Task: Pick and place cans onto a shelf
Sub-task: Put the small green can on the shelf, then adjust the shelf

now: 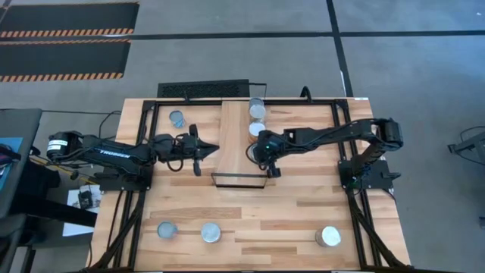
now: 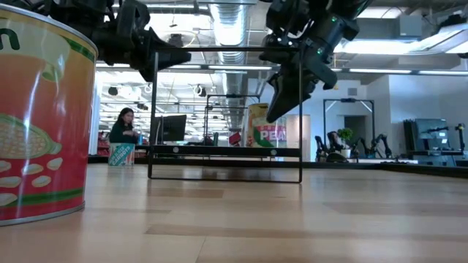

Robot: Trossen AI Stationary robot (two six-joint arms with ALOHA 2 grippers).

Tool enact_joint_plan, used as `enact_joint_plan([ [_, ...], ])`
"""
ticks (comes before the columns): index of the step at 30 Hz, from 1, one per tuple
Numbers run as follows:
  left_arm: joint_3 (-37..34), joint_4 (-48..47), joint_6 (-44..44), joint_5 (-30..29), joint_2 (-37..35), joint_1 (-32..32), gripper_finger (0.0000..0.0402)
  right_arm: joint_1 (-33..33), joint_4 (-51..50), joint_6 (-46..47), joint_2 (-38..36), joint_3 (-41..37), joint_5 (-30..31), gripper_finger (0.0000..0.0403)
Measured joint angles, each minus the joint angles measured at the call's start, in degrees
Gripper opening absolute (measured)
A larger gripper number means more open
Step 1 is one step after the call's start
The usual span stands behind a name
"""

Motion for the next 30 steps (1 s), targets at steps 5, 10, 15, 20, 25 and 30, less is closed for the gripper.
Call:
enact_joint_plan([
  [5, 0.0, -2.2, -0.3, -1.1, 0.0, 0.0, 0.0000, 0.0, 1.3, 0.8, -0.5, -0.1, -2.7, 0.0012],
  [10, 0.0, -2.4, -0.9, -1.5, 0.0, 0.0, 0.0000, 0.0, 3.1, 1.9, 0.4, -0.1, -3.3, 0.0018],
  [15, 0.0, -4.9, -0.7, -1.5, 0.0, 0.0, 0.0000, 0.0, 4.5, 4.1, 0.3, -0.2, -3.1, 0.0051],
  [20, 0.0, -6.3, -0.7, -1.6, 0.0, 0.0, 0.0000, 0.0, 4.9, 5.3, 0.0, -0.2, -2.7, 0.0093],
  [25, 0.0, -6.4, 0.6, -1.8, -0.1, 0.0, 0.0000, 0.0, 4.2, 5.8, -1.5, -0.1, 0.2, 0.0132],
  [30, 0.0, -7.5, 1.6, -2.0, -3.9, 0.0, 0.0000, 0.5, 3.3, 6.0, -5.8, 0.1, 3.6, 0.0148],
])
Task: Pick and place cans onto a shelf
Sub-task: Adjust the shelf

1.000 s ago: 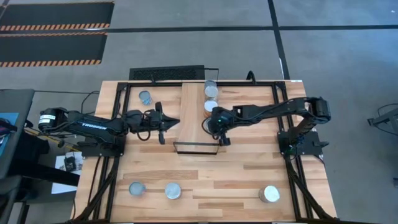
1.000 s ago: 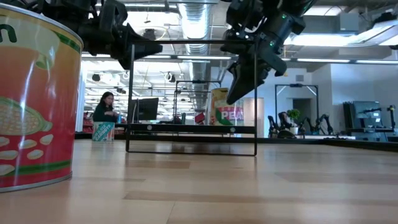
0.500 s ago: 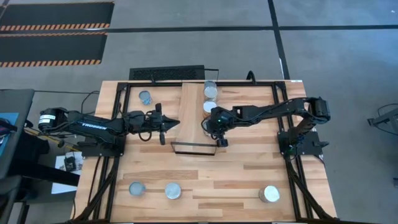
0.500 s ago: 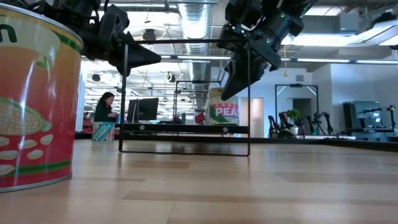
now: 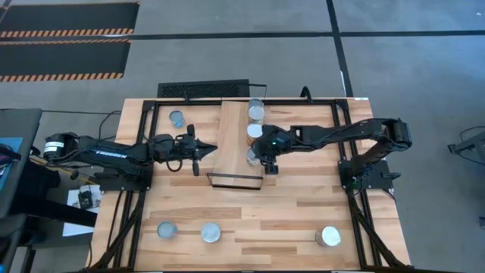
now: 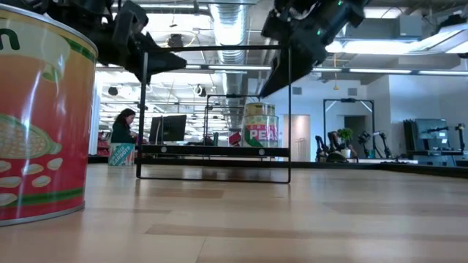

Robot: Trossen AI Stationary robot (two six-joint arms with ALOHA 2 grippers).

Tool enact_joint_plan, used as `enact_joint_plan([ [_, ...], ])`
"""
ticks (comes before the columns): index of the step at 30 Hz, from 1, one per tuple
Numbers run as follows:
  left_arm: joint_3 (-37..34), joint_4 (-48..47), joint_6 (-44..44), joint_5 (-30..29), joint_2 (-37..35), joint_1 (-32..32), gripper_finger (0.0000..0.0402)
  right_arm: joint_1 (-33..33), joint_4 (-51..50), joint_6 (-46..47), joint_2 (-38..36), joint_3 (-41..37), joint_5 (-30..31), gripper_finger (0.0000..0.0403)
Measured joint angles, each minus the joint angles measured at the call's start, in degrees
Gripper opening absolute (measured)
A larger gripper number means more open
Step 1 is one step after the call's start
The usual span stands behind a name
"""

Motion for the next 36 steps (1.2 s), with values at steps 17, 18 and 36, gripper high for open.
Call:
enact_joint_plan([
  [17, 0.0, -18.8, -0.8, 0.0, -19.0, 0.0, 0.0000, 25.3, 0.2, 21.6, -6.1, 0.0, 11.5, 0.0013],
  [18, 0.0, -19.0, -0.8, 0.0, -18.9, 0.0, 0.0000, 26.3, 1.8, 22.6, -5.0, 0.0, 13.4, 0.0009],
  [36, 0.0, -19.8, -3.3, 0.5, -18.6, 0.0, 0.0000, 22.9, -2.4, 33.0, -1.0, 0.0, 22.4, 0.0011],
])
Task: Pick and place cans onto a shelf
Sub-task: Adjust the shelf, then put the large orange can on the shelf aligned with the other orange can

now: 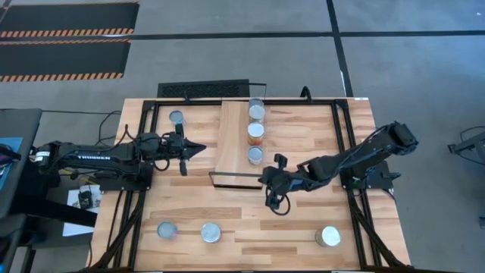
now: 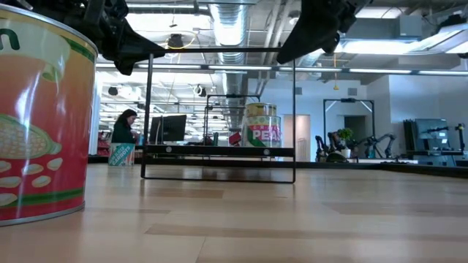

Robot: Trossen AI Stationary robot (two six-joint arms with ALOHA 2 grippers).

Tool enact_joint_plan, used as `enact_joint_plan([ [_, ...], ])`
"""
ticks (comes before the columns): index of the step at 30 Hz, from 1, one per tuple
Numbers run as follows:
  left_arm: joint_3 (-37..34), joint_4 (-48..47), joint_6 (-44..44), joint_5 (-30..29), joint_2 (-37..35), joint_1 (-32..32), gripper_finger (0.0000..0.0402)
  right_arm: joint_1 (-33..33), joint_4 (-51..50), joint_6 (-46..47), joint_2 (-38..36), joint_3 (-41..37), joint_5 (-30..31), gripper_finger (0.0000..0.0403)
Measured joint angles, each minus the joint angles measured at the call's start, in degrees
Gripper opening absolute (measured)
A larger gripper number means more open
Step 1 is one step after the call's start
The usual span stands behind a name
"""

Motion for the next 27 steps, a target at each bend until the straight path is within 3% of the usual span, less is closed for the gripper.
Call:
enact_joint_plan([
  [10, 0.0, -0.8, -0.3, 0.6, 0.0, -0.1, 0.0000, 0.3, -3.3, 1.3, 0.1, 0.0, 1.3, 0.0014],
  [18, 0.0, -0.9, -0.2, 0.6, 0.0, -0.8, 0.0000, 2.8, -2.9, -3.7, -2.0, 0.0, 1.3, 0.0021],
  [23, -0.1, -1.8, 0.2, 1.4, 0.0, -0.8, 0.0000, 5.8, -2.8, -9.5, -5.1, -0.3, -7.2, 0.0011],
  [27, -0.1, -2.0, 1.0, 5.4, 0.0, -1.0, 0.0000, 7.8, 4.7, -13.9, -7.6, -6.4, -14.1, 0.0006],
])
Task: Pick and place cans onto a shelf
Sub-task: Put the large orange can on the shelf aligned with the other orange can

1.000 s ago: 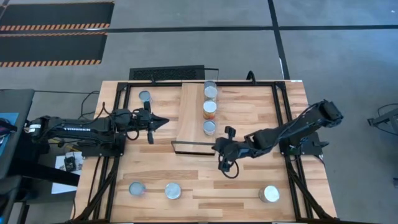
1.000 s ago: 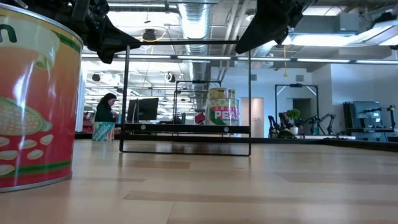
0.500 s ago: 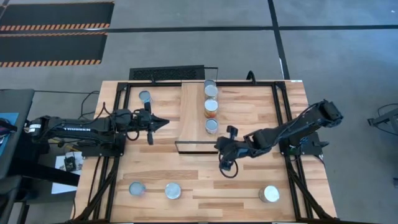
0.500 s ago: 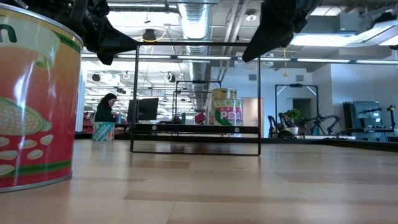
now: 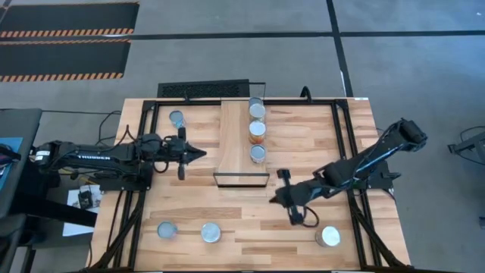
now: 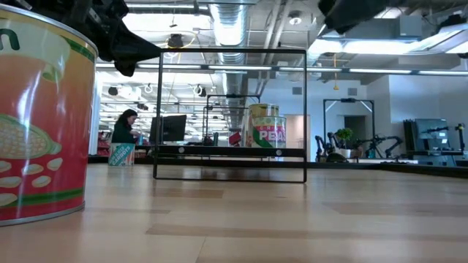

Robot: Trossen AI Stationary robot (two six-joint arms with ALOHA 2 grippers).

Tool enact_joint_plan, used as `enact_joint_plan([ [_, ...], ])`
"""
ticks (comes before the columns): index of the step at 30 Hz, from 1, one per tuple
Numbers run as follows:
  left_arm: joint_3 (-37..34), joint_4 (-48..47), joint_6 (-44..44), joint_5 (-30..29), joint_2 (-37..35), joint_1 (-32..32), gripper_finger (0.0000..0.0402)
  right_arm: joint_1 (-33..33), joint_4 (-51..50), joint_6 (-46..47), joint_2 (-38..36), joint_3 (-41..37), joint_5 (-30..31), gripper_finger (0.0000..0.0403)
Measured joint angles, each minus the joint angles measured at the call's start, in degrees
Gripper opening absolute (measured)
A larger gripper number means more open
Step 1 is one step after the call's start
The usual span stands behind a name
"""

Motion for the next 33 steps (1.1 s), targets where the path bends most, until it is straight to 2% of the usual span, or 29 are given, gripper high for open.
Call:
enact_joint_plan([
  [3, 0.0, -0.1, 2.0, 3.6, 0.0, -1.7, 0.0000, -0.3, 9.6, -1.9, -2.5, -7.6, -2.5, 0.0004],
  [8, 0.0, -0.2, 5.6, 3.2, 0.0, -9.2, 0.0000, -2.5, 25.1, -2.5, -6.8, -19.4, -6.2, 0.0004],
  [11, 0.0, -0.2, 6.8, 0.0, 0.0, -15.6, 0.0000, -3.9, 30.2, -2.6, -9.7, -24.5, -7.3, 0.0003],
  [16, 0.7, -0.2, 7.0, -10.0, 2.4, -28.3, 0.0000, -6.2, 33.8, -2.6, -12.4, -29.2, -6.2, 0.0004],
  [20, 4.1, -0.2, 6.2, -18.6, 8.2, -37.4, 0.0000, -8.4, 33.9, -2.6, -12.4, -30.4, -4.9, 0.0003],
  [24, 10.4, -3.5, 4.5, -23.4, 15.9, -44.3, 0.0000, -10.0, 35.0, -2.6, -11.6, -30.3, -4.1, 0.0008],
  [28, 18.5, -11.6, 0.7, -27.2, 24.1, -49.2, 0.0008, -11.6, 34.9, -2.6, -11.6, -30.3, -4.1, 0.0010],
  [33, 29.7, -26.2, -4.2, -29.5, 34.5, -52.2, 0.0048, -12.2, 34.9, -3.1, -11.6, -30.3, -4.1, 0.0007],
])
